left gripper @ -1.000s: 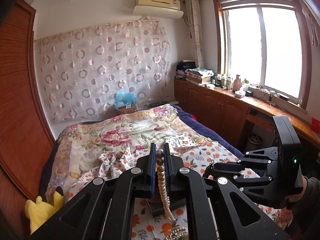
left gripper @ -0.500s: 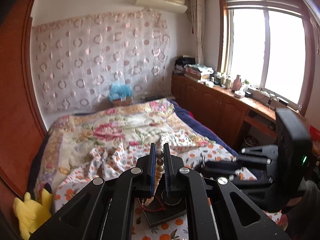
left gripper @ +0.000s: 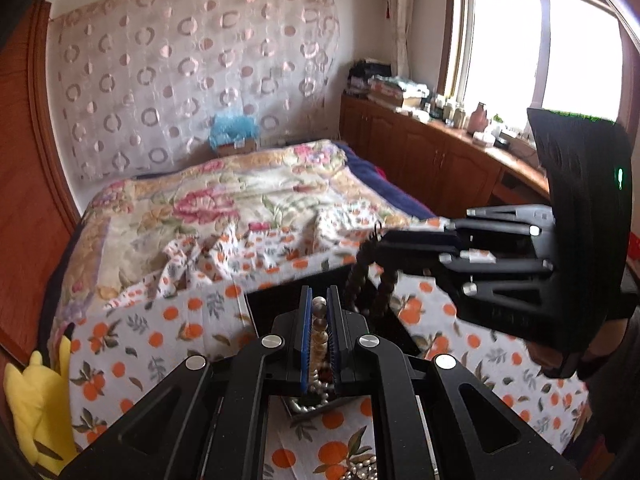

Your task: Organize jewelry

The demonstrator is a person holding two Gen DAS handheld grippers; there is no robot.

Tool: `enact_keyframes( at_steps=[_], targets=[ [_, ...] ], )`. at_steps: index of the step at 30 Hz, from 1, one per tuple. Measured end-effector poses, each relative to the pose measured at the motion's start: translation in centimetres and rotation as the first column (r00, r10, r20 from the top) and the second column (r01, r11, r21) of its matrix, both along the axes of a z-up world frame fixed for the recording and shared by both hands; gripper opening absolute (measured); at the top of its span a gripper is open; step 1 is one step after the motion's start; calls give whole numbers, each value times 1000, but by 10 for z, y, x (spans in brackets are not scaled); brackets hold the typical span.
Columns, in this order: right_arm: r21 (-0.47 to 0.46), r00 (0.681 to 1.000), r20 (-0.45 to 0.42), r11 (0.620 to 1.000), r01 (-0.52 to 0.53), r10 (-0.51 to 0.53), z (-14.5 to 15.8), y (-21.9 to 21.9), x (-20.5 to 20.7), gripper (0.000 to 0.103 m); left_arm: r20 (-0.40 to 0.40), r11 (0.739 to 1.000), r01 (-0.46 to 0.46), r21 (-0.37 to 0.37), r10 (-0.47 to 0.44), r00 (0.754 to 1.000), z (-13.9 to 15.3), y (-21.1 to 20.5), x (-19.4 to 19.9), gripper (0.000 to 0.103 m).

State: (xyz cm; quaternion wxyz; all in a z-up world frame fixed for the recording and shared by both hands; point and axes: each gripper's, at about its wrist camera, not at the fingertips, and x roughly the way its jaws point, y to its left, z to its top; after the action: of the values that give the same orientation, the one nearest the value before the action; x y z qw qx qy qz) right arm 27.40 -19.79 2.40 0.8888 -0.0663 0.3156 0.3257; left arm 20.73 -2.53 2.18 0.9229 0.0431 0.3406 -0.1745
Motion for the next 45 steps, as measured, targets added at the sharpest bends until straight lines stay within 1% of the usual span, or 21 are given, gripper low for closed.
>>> enact_keyframes(
  at_steps=[2, 7, 8, 10, 14, 16, 20, 24, 29, 32, 33, 34, 36, 39, 42, 45],
  targets=[
    [-2, 1000, -21, 1000, 0, 0, -9, 3, 5, 16, -21, 1000, -1, 13, 1, 1000, -11, -2, 0, 7],
    [-8, 999, -46, 1000, -14, 13, -24, 7, 9, 16, -41, 1000, -13, 8, 13, 999, -26, 3, -4, 9],
    [-5, 999, -49, 1000, -14, 13, -25, 7, 9, 16, -42, 1000, -19, 10, 20, 999, -29, 5, -7, 11],
    [-6, 999, -52, 1000, -10, 10, -26, 5, 7, 16, -42, 999, -32, 14, 33, 999, -30, 8, -11, 26],
    [-1, 999, -47, 1000, 9, -9, -27, -5, -9, 16, -35, 998, -57, 7, 57, 998, -34, 18, -31, 34],
    [-1, 999, -45, 1000, 23, -23, -30, -13, -20, 16, -31, 998, -66, 8, 67, 997, -37, 22, -42, 43],
    [-16, 998, -42, 999, 52, -52, -40, -28, -57, 16, -40, 997, -79, 4, 79, 996, -44, 27, -65, 47],
    [-29, 997, -34, 997, 70, -71, -50, -37, -96, 16, -39, 996, -87, 31, 88, 995, -50, 26, -88, 48],
    [-46, 996, -29, 996, 81, -83, -61, -40, -141, 16, -43, 995, -94, 29, 95, 995, -55, 25, -120, 48],
    [-43, 995, -46, 995, 87, -89, -70, -41, -164, 17, -48, 995, -97, 22, 98, 994, -59, 23, -137, 48],
    [-41, 994, -51, 995, 93, -95, -73, -43, -172, 19, -49, 995, -97, 17, 98, 994, -61, 23, -142, 48],
    [-40, 993, -57, 994, 99, -101, -76, -46, -179, 24, -54, 995, -96, 8, 97, 994, -62, 23, -147, 48],
    [-47, 990, -68, 992, 120, -123, -86, -52, -189, 30, -71, 996, -89, 2, 89, 993, -69, 20, -154, 48],
    [-72, 985, -87, 987, 143, -149, -102, -59, -197, 30, -90, 997, -74, 7, 74, 993, -81, 13, -162, 48],
    [-81, 981, -112, 985, 150, -159, -112, -64, -200, 30, -130, 998, -60, 2, 60, 990, -93, 6, -168, 47],
    [-126, 983, -89, 981, 150, -162, -117, -62, -204, 30, -136, 999, -38, 0, 37, 990, -99, -3, -175, 42]
  ],
)
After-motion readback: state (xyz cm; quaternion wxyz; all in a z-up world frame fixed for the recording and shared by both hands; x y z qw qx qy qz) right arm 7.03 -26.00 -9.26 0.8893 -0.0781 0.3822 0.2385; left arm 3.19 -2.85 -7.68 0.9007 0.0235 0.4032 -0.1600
